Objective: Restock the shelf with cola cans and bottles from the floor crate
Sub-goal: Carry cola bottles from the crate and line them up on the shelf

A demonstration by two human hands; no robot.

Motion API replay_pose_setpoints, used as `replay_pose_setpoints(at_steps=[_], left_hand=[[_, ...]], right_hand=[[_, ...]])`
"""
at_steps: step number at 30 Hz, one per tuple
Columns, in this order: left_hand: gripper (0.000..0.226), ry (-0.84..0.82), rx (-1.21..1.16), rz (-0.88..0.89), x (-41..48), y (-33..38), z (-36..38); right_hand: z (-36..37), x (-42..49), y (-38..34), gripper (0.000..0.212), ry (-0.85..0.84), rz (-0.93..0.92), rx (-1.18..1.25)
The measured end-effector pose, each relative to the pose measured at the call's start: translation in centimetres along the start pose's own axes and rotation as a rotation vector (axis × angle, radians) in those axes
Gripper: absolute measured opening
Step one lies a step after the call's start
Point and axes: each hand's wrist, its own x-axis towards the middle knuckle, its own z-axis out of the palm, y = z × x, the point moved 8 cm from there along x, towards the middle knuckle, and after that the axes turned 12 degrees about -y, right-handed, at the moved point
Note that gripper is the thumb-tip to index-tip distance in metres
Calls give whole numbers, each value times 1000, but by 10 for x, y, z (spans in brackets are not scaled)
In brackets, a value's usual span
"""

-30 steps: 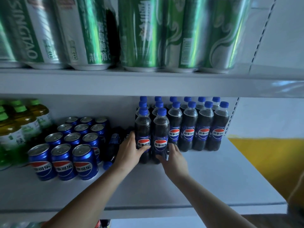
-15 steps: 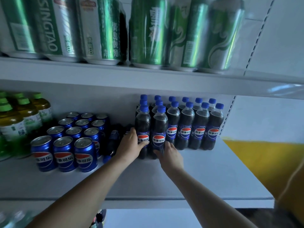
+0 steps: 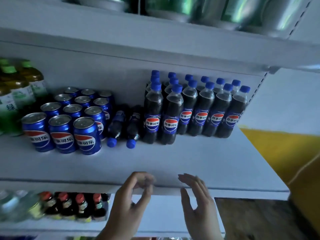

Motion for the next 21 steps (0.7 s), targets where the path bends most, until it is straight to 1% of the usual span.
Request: replay_pose_setpoints(at_steps=[2, 3, 6, 8, 10, 14, 16, 19, 21], left_hand=[[7, -28, -122, -33, -16, -3, 8], [7, -60, -166, -62, -22, -6, 13], [15, -186, -270, -173, -38, -20, 32], [9, -234, -325, -271, -48, -32, 44], [5, -241, -374, -377, -57, -45, 53], [13, -244, -535, -568, -78, -57, 80], [15, -285, -539, -599, -87, -51, 95], [15, -394, -492, -608, -103, -39, 122], [11, -436, -499, -636, -114, -34, 143]], right_hand=[[-3, -25, 7, 26, 40, -23, -65], [-4, -38, 12, 26, 41, -7, -81], [-8, -67, 25, 27, 16, 124, -39], [-10, -84, 32, 27, -23, 225, 8], [-12, -98, 37, 27, -59, 306, 34], [-23, -124, 48, 23, -73, 409, 83], [-34, -137, 50, 23, -55, 417, 107], [-56, -166, 54, 26, -28, 423, 143], [-72, -196, 63, 28, -4, 493, 206]])
